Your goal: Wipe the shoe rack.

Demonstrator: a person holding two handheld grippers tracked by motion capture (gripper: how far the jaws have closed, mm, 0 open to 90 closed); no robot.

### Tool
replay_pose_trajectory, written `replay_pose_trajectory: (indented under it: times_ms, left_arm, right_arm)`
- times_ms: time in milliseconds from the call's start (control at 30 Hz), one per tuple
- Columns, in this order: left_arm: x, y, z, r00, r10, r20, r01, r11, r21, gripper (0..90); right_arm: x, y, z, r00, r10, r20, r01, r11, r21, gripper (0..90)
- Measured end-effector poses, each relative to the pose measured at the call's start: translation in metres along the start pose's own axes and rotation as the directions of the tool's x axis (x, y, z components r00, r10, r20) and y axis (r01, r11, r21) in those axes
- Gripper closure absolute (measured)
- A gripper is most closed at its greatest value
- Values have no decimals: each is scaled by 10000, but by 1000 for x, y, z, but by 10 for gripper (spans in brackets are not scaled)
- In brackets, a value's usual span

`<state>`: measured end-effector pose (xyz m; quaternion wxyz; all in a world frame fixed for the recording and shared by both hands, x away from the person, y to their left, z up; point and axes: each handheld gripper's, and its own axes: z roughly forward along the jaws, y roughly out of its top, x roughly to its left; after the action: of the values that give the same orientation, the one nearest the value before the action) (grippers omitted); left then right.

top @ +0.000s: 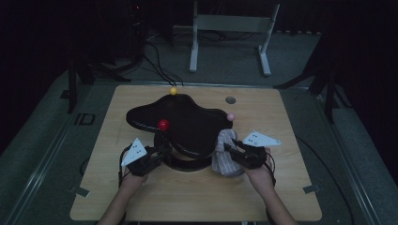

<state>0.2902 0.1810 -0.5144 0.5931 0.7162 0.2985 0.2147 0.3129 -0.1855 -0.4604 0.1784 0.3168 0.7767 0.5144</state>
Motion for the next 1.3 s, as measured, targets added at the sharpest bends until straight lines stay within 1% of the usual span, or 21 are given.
replay_pose_trajectory:
  times_ms: [33,100,200,267,367,400,467,600,633,700,800,867,933,1000,1033,1067,1133,1167,1233,1267,1300]
  left_arm:
    - [0,0,0,10000,10,-2,-10,10000,2,757]
    - [0,0,0,10000,14,26,-14,10000,-14,757]
    - [-1,0,1,10000,-10,52,10,10000,-19,757]
    - [0,0,0,10000,-23,50,23,10000,-22,757]
    - [-1,0,0,10000,-11,21,11,10000,13,757]
    - [-1,0,0,10000,-3,18,3,10000,18,757]
    - [-1,0,0,10000,4,28,-4,10000,4,757]
    - [-1,0,1,10000,31,66,-31,10000,14,757]
    - [-2,0,2,10000,22,73,-22,10000,-3,757]
    - [-2,0,1,10000,-3,59,2,10000,10,757]
    - [-2,1,1,10000,0,20,0,10000,36,757]
    - [-2,0,1,10000,-14,13,14,10000,13,757]
    - [-2,1,1,10000,4,19,-4,10000,29,757]
    - [-3,0,2,10000,9,81,-9,10000,16,757]
    - [-3,0,2,10000,2,90,-2,10000,17,757]
    - [-3,0,2,10000,0,92,0,10000,24,757]
    - [-3,0,2,10000,-30,52,30,10000,28,757]
    - [-3,0,2,10000,-32,42,31,10000,21,757]
    - [-4,0,2,10000,-15,39,15,10000,34,756]
    - [-4,1,2,10000,5,20,-6,10000,52,756]
    - [-4,1,2,10000,14,10,-14,10000,67,756]
  right_arm:
    - [0,0,0,10000,36,-4,-36,10000,76,709]
    - [1,3,-4,9998,-172,99,171,9998,62,709]
    - [4,10,-11,9997,-240,64,241,9993,-284,709]
    - [6,9,-9,9993,-367,120,369,9991,-203,710]
    - [4,1,-2,10000,-11,-63,10,10000,-36,710]
    - [4,0,-2,10000,7,-50,-7,10000,52,710]
    - [5,2,-4,9999,-113,11,113,9999,108,709]
    - [8,14,-18,9996,-276,-35,274,9987,-428,709]
    - [9,15,-19,9994,-347,-27,346,9983,-460,710]
    - [12,12,-14,9988,-479,-16,479,9986,-223,710]
    - [8,4,-8,9997,-29,-235,29,10000,-11,709]
    - [8,2,-6,9998,-60,-181,63,9998,169,709]
    - [8,3,-10,9998,-77,-157,78,10000,56,709]
    - [9,6,-14,9999,-139,-102,137,9997,-196,710]
    - [9,8,-15,9996,-267,-46,266,9994,-236,710]
    - [9,8,-14,9996,-293,-23,292,9994,-201,710]
    - [9,4,-9,9998,-155,-135,154,9998,-109,710]
    - [10,-1,-5,9998,-99,-177,101,9999,88,710]
    - [11,-6,1,9994,-269,-230,280,9984,488,708]
    - [11,-7,1,9992,-292,-255,307,9977,604,708]
    - [11,-7,-1,9995,-223,-232,235,9982,551,708]
